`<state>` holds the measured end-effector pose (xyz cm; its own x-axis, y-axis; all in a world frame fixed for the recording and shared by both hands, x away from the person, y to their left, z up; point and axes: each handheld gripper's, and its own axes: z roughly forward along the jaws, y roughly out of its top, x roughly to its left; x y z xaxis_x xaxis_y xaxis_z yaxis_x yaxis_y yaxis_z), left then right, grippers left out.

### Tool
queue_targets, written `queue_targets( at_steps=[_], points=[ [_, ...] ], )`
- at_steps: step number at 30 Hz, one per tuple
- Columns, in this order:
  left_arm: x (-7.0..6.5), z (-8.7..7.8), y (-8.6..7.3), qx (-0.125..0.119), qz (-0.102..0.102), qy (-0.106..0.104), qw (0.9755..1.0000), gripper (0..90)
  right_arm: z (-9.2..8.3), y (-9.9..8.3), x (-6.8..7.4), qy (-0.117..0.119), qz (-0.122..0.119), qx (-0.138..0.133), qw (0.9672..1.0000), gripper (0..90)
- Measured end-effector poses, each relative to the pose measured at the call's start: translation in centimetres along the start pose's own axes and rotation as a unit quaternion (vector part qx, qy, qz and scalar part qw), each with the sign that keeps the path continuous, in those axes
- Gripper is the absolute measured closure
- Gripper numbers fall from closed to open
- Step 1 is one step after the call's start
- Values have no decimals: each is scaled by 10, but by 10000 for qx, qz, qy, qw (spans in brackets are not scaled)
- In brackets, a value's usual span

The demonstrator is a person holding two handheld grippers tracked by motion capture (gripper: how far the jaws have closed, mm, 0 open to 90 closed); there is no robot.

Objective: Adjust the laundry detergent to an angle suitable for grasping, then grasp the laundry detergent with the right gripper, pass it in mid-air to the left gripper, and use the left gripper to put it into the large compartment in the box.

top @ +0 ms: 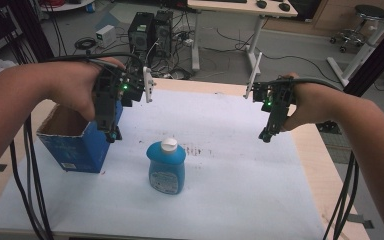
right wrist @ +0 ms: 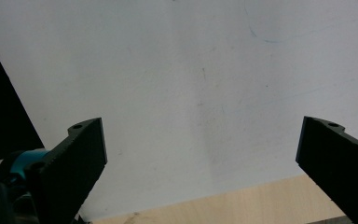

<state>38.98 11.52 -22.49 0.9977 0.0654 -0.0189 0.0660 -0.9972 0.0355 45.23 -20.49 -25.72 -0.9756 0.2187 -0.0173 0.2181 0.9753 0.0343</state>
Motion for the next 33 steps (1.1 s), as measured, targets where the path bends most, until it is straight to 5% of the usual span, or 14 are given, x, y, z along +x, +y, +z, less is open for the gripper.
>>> queue_targets(
  at_steps=[24,33],
  points=[
    [1,2,5,41,47,8,10000,18,-2,-4,-1,-88,10,-119,9999,10],
    [10,-4,2,-100,102,122,9998,18,-3,-3,11,-82,-47,-255,9996,9]
  ],
)
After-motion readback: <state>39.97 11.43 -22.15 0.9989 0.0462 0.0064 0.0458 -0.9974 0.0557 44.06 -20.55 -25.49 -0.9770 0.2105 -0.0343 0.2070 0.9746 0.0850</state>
